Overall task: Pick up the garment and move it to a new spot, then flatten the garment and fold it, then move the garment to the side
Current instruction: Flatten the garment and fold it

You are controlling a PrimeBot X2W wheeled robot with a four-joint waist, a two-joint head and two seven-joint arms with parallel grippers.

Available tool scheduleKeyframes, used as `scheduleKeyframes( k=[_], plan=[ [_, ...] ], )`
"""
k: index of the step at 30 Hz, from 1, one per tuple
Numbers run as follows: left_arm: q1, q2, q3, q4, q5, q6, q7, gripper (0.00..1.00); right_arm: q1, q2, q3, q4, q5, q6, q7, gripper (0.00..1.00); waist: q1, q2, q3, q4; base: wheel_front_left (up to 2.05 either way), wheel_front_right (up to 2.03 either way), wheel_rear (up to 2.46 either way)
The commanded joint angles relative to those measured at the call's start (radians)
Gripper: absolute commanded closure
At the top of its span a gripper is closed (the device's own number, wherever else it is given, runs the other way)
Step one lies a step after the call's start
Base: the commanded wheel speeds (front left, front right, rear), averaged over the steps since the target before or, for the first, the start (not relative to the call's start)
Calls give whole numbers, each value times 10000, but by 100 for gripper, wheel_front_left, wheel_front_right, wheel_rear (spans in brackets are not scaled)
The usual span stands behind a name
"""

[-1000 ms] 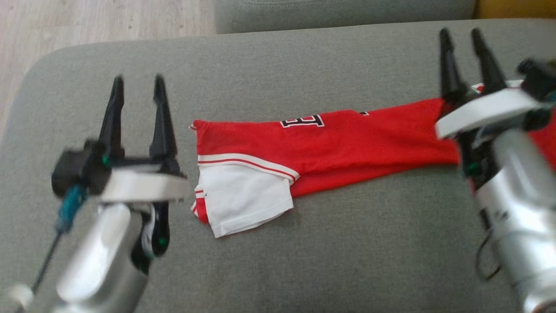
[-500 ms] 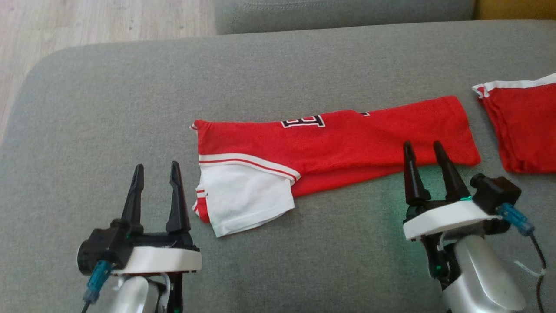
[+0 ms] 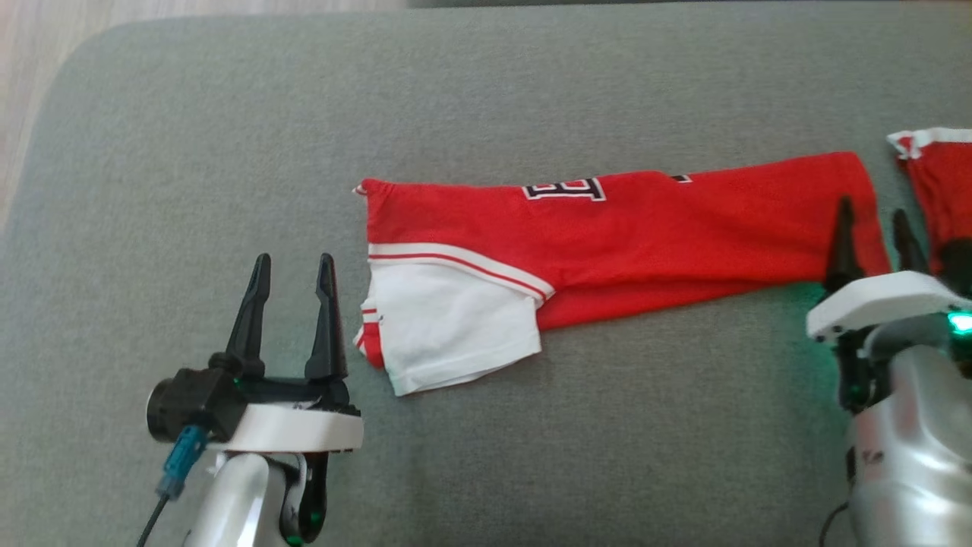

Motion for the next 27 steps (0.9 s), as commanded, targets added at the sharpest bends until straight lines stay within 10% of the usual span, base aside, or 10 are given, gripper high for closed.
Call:
scheduleKeyframes(
  k=[1, 15, 16, 17, 27],
  plan=[
    [-358, 28, 337, -212, 117, -43, -51, 0, -394, 17, -40, -63, -290, 35, 33, 0, -1, 0, 138, 155, 0, 0, 0],
    [-643, -12, 437, -81, 83, -136, -51, 0, -1651, 18, -2632, 3056, -2821, 35, 492, 2, -1, 0, 441, 358, 0, 0, 0],
    [-665, -12, 430, -76, 98, -144, -51, 0, -1729, 18, -2681, 3184, -2901, 35, 442, 38, -1, 0, 461, 323, 0, 0, 0],
    [-689, -13, 420, -69, 107, -150, -51, 0, -1801, 18, -2726, 3304, -2975, 35, 393, 100, -1, 0, 471, 291, 0, 0, 0],
    [-586, -13, 610, -81, 71, -134, -51, 0, -1793, -172, -3778, 2444, -4023, 35, -463, 100, -1, 0, -80, -152, 0, 0, 0]
  ],
)
